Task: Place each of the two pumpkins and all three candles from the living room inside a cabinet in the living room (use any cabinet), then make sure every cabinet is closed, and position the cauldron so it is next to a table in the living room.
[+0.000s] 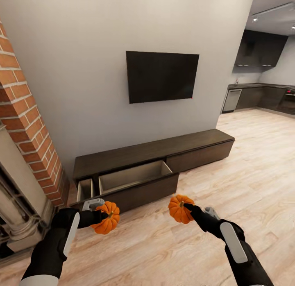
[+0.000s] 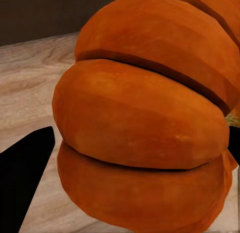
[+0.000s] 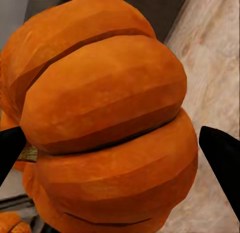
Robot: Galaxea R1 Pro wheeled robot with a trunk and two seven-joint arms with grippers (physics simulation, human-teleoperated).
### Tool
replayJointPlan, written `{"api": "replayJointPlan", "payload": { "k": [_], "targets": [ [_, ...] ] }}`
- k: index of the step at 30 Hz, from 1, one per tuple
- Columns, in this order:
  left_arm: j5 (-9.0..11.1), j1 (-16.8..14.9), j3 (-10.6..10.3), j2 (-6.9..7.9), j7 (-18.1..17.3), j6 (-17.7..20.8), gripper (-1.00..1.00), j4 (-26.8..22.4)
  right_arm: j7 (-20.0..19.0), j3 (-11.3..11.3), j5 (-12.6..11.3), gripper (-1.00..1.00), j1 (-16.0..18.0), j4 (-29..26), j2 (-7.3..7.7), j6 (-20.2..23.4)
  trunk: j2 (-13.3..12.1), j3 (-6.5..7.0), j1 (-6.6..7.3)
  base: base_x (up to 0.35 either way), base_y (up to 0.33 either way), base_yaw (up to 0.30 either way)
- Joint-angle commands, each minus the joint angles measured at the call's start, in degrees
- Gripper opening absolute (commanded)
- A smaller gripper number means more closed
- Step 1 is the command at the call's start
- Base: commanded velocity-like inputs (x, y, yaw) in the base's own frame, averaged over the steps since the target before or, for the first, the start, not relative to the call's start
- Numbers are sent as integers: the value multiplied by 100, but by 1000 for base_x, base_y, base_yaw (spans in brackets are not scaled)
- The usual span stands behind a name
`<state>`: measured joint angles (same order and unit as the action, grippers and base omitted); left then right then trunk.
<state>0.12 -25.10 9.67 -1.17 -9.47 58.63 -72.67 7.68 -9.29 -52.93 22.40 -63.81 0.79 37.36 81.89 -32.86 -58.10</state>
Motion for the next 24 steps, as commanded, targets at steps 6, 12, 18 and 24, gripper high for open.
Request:
{"api": "replayJointPlan", "payload": {
  "k": [6,12,18,24],
  "targets": [
    [32,-3,-10,-23,-46,25,-100,-44,1801,1218,-138,-100,52,-128,0,-301,3,-5,0,0,0,-164],
    [32,-3,-3,-23,-46,19,-100,-37,1976,1341,-138,-100,55,-165,0,-317,3,-5,0,116,-112,-8],
    [32,-4,0,-24,-46,17,-100,-37,1982,1350,-67,-100,54,-159,0,-317,3,-5,0,271,-150,0],
    [32,-3,0,-24,-45,22,-100,-36,1982,1409,157,-100,61,-170,-111,-314,3,-5,0,194,-153,0]
  ]
}}
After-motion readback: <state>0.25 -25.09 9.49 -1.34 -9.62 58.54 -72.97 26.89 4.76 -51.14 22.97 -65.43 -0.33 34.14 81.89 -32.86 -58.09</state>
